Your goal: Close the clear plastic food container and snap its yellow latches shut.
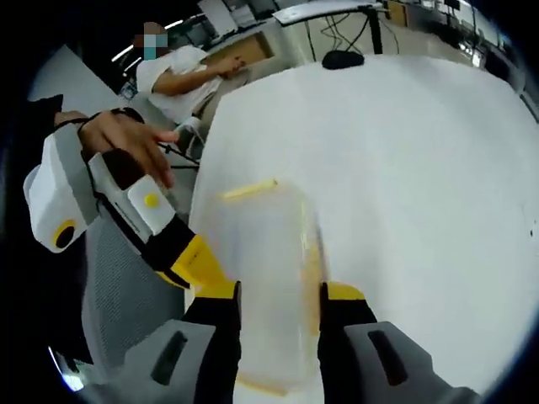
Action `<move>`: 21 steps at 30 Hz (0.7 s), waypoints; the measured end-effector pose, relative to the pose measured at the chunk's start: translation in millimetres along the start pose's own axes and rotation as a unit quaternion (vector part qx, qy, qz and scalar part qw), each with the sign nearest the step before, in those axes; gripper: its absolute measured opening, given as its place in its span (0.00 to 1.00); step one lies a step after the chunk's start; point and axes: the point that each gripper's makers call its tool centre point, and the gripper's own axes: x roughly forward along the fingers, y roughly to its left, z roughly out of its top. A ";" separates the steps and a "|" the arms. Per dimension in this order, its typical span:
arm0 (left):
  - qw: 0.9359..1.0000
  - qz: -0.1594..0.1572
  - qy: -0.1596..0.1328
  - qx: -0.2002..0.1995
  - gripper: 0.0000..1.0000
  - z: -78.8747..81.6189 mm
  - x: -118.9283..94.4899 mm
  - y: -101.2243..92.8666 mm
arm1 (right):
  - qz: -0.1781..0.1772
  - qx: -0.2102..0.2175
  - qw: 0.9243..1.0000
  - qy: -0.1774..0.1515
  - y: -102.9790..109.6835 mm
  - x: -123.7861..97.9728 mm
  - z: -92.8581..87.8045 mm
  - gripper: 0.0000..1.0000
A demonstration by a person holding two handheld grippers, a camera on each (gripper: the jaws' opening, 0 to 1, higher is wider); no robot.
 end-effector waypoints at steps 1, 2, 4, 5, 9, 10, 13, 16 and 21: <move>1.000 0.000 0.000 0.000 0.20 -0.2 0.0 -0.5 | 0.001 -0.001 1.000 -0.001 1.5 -1.3 -0.8 0.31; 1.000 0.000 0.000 0.002 0.21 -0.5 -0.2 -1.0 | 0.000 -0.001 1.000 -0.002 2.1 0.1 -1.5 0.31; 1.000 -0.001 -0.002 0.004 0.21 1.3 -2.0 -1.6 | -0.001 -0.005 1.000 -0.002 2.6 0.1 -1.8 0.32; 1.000 -0.003 -0.002 0.005 0.21 0.5 -0.7 -1.7 | -0.002 -0.005 1.000 -0.003 2.9 -0.2 -2.0 0.32; 1.000 -0.001 -0.007 0.010 0.22 1.6 -1.8 -1.4 | -0.004 -0.007 1.000 -0.006 1.8 -1.4 -2.9 0.34; 1.000 -0.003 -0.009 0.007 0.22 2.0 -2.6 -0.6 | -0.003 -0.007 1.000 -0.010 1.6 -1.2 -2.9 0.34; 1.000 0.000 -0.009 0.011 0.22 2.5 -2.8 -1.6 | -0.002 -0.005 1.000 -0.014 1.6 -2.1 -3.3 0.34; 1.000 -0.001 -0.010 0.016 0.23 2.8 -2.8 -1.7 | -0.003 -0.006 1.000 -0.015 2.0 -0.6 -2.5 0.35; 1.000 -0.003 -0.012 0.020 0.23 2.7 -2.4 -1.3 | -0.005 -0.005 1.000 -0.017 0.9 -0.7 -2.6 0.35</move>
